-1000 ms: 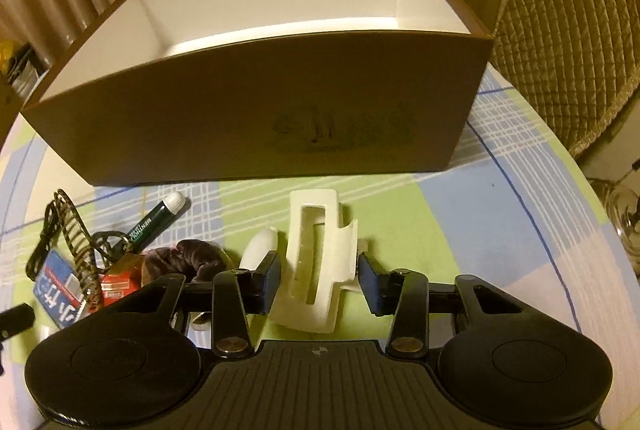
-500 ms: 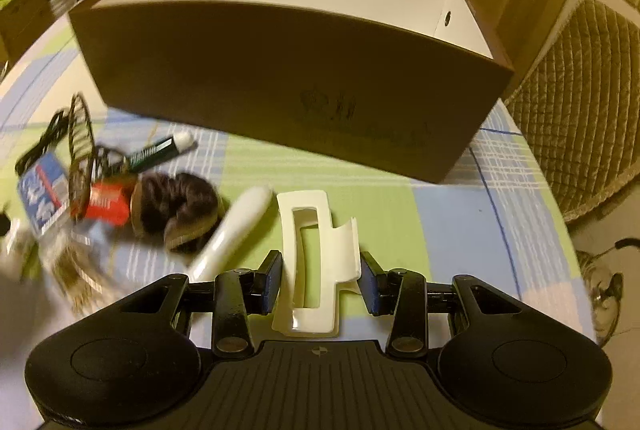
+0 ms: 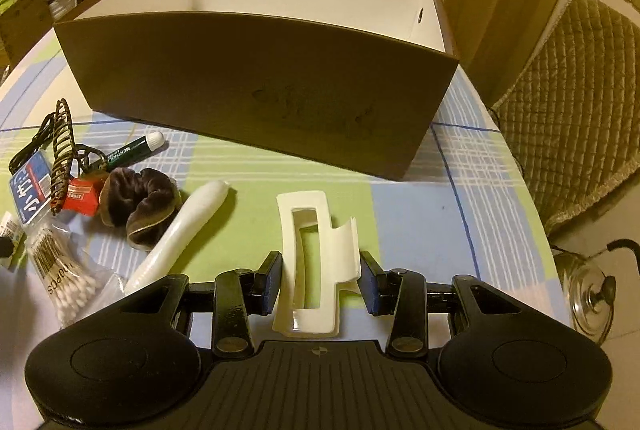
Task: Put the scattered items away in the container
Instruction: 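Grasp the white pill bottle with the left gripper, then carry the pill bottle and claw clip into the box and release both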
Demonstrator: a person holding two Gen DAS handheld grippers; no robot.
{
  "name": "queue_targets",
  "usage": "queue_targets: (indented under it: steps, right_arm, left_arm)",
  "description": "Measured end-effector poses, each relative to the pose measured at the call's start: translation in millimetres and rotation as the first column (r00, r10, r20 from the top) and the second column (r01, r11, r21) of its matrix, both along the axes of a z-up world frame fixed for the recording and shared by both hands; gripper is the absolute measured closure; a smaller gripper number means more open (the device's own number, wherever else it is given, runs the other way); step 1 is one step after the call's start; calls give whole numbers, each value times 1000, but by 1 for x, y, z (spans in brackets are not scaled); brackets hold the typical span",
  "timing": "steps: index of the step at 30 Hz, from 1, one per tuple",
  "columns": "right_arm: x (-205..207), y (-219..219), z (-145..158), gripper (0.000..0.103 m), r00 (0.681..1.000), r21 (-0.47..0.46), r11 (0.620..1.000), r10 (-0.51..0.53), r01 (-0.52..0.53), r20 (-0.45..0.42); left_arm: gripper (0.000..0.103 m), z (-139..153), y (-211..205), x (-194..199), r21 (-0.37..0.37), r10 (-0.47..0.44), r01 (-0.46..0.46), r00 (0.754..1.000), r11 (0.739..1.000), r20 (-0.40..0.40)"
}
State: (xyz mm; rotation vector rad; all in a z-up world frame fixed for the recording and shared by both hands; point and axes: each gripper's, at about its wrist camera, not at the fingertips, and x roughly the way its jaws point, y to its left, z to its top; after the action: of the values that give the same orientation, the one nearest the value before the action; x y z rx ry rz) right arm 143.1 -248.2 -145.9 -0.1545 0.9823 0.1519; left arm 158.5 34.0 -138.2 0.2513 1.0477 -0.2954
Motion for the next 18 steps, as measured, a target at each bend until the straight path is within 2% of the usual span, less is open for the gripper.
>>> queue_targets:
  steps: [1,3,12,18]
  right_arm:
    - [1,-3,1,65,1000,4,1000,10,-10,2]
    - [3,-9,3,65,1000,12,1000,26,-26,3]
    - [11,-39,12,65,993,92,989,116,-113,-18]
    - [13,-51,29,65,981,192,963,196,-191,-9]
  left_arm:
    - [68,-2,-2,1,3,6,-6,1000,1000,-5]
    - [80,-6,-6,2,7,22,-22,1000,1000,-17]
    - [81,2,-19,-11,41,138,-138,990,990,4]
    - [81,31,-29,-28,-9,175,-175,984,985,22]
